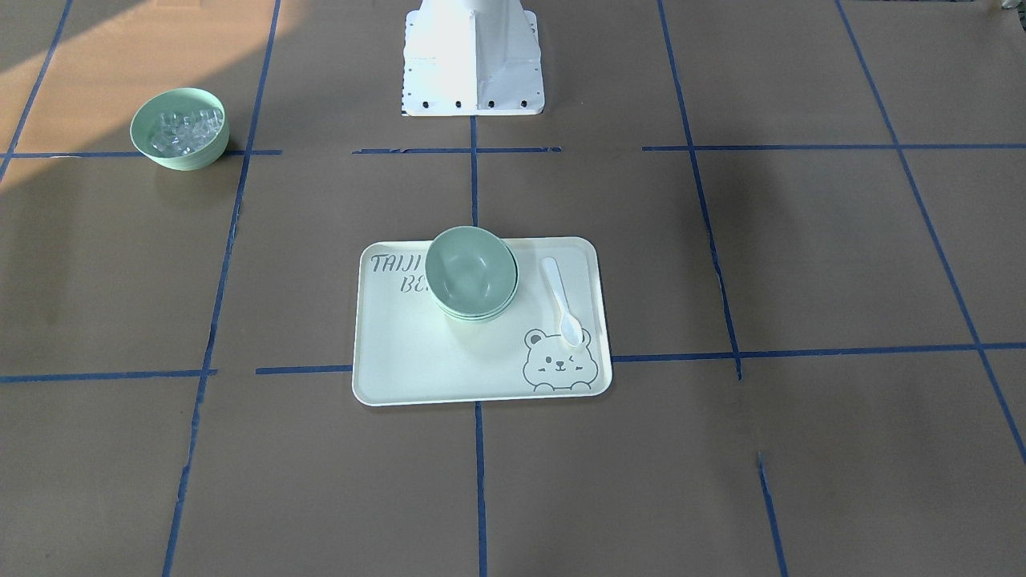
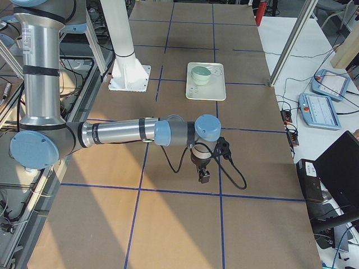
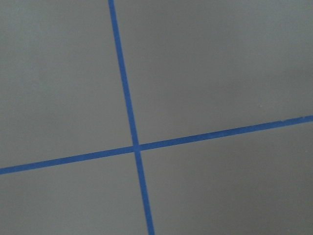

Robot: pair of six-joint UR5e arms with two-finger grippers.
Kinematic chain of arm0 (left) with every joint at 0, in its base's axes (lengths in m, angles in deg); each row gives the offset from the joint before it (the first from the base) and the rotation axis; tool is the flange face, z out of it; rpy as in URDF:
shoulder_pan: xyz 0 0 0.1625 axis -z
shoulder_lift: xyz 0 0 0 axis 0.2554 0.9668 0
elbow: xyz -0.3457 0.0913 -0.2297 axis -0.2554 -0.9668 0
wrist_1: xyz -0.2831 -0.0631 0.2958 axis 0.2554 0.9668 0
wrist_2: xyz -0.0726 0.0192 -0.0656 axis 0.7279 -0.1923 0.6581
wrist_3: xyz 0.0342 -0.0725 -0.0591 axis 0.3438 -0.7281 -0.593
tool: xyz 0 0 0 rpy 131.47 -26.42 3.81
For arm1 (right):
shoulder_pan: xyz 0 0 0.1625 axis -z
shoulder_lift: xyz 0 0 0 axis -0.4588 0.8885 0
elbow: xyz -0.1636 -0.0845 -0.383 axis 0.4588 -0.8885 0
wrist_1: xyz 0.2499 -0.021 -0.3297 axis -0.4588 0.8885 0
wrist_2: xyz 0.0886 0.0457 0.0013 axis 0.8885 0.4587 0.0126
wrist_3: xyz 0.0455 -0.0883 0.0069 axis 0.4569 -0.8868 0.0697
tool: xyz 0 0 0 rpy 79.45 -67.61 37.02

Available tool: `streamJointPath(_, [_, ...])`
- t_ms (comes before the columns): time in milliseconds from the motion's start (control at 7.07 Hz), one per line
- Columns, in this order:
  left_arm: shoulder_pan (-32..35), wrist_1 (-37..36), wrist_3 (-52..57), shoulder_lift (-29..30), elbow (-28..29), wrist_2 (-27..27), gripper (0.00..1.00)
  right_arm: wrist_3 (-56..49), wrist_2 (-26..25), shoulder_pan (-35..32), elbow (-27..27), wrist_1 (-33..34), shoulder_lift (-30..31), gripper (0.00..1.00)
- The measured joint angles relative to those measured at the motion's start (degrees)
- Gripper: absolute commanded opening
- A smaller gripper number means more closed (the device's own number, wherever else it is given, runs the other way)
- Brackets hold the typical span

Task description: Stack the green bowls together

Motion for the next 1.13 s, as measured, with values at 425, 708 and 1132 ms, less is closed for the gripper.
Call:
streamJointPath(425, [1.5, -0.1, 1.1, -1.9, 1.4, 0.1, 1.0, -0.2, 1.8, -3.9, -3.8, -0.4, -0.7, 1.0])
streamJointPath(708, [1.7, -0.8, 1.1, -2.1, 1.9, 0.0, 1.0, 4.7, 1.8, -4.3, -3.9, -0.6, -0.6, 1.0])
streamJointPath(1132, [3.3, -4.7, 1.1, -1.8, 1.0, 0.1, 1.0, 8.2, 1.8, -4.3, -3.9, -0.6, -1.1, 1.0])
